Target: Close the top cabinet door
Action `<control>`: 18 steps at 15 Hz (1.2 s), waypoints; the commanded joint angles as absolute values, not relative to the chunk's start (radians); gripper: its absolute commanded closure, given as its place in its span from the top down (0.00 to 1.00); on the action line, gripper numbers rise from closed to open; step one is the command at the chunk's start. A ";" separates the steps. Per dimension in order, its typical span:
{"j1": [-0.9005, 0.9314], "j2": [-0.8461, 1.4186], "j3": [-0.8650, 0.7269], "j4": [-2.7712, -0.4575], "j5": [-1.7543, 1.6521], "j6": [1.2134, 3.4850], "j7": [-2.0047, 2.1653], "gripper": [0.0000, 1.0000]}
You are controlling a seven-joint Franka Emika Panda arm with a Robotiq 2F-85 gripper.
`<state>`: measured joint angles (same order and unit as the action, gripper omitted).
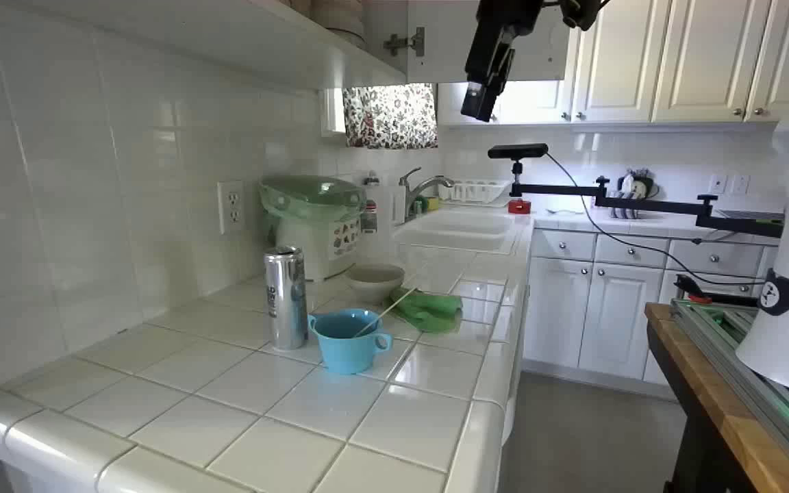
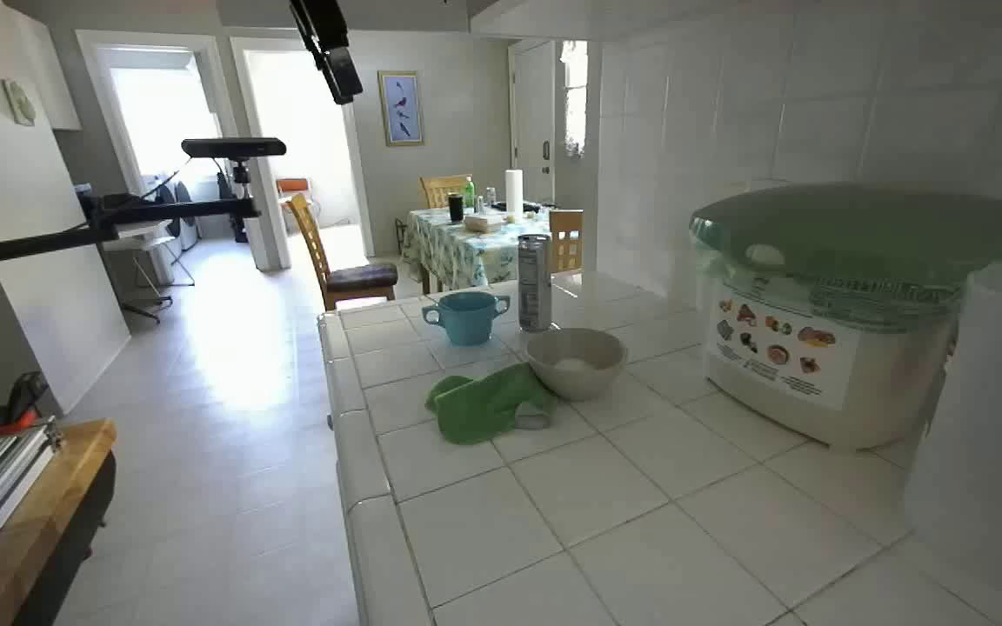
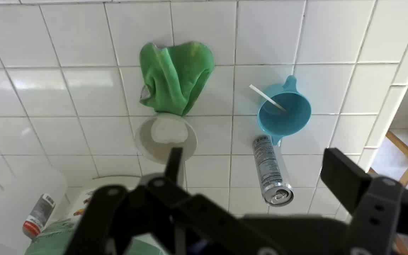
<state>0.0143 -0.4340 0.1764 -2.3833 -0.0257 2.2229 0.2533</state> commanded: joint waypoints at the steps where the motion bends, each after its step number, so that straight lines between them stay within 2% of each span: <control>1: 0.026 -0.433 0.166 -2.382 -0.032 2.221 0.257 1.00; 11: 0.026 -0.437 0.166 -2.385 -0.033 2.228 0.257 1.00; 18: 0.007 -0.536 0.182 -2.369 -0.091 2.227 0.281 1.00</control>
